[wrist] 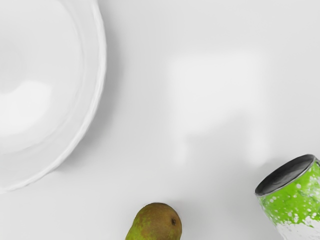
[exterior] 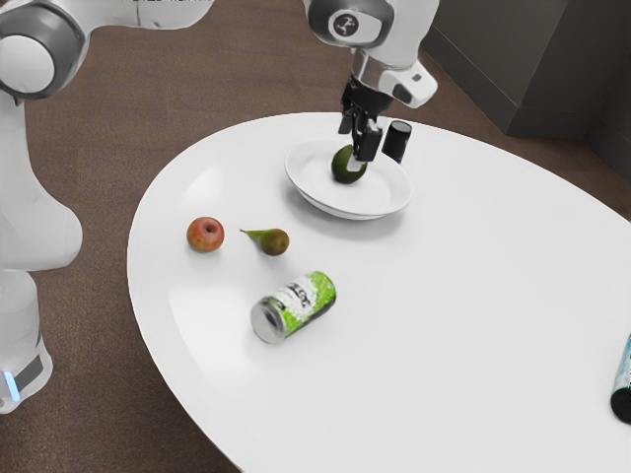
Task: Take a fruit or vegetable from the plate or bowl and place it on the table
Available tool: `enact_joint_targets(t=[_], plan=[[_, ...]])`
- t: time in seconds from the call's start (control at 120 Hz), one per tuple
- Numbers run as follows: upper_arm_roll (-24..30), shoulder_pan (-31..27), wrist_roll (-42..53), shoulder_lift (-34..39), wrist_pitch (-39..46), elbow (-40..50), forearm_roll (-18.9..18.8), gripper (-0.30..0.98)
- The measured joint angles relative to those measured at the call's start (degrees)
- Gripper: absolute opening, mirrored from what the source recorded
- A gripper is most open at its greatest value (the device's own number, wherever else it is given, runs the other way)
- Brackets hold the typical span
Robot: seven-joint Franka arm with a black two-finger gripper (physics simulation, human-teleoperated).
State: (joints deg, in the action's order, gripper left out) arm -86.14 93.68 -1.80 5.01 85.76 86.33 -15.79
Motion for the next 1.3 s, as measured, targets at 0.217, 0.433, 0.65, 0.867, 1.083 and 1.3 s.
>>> enact_joint_targets(t=[0.217, 0.433, 0.65, 0.867, 1.083, 1.3], plan=[[-0.21, -0.18, -0.03, 0.56, 5.09, 0.83, -0.87, 0.69], [-0.23, -0.15, -0.12, 0.62, 8.09, 0.84, -0.92, 0.69], [-2.27, -0.06, -0.05, 0.35, 10.25, 0.69, -1.35, 0.68], [-15.12, -7.20, -5.42, 0.95, 13.09, 2.49, 4.32, 0.69], [5.87, -26.29, -12.10, -2.32, 14.40, 1.49, 6.29, 0.69], [47.90, -79.69, -14.24, -14.89, 14.75, -0.86, 19.07, 0.69]])
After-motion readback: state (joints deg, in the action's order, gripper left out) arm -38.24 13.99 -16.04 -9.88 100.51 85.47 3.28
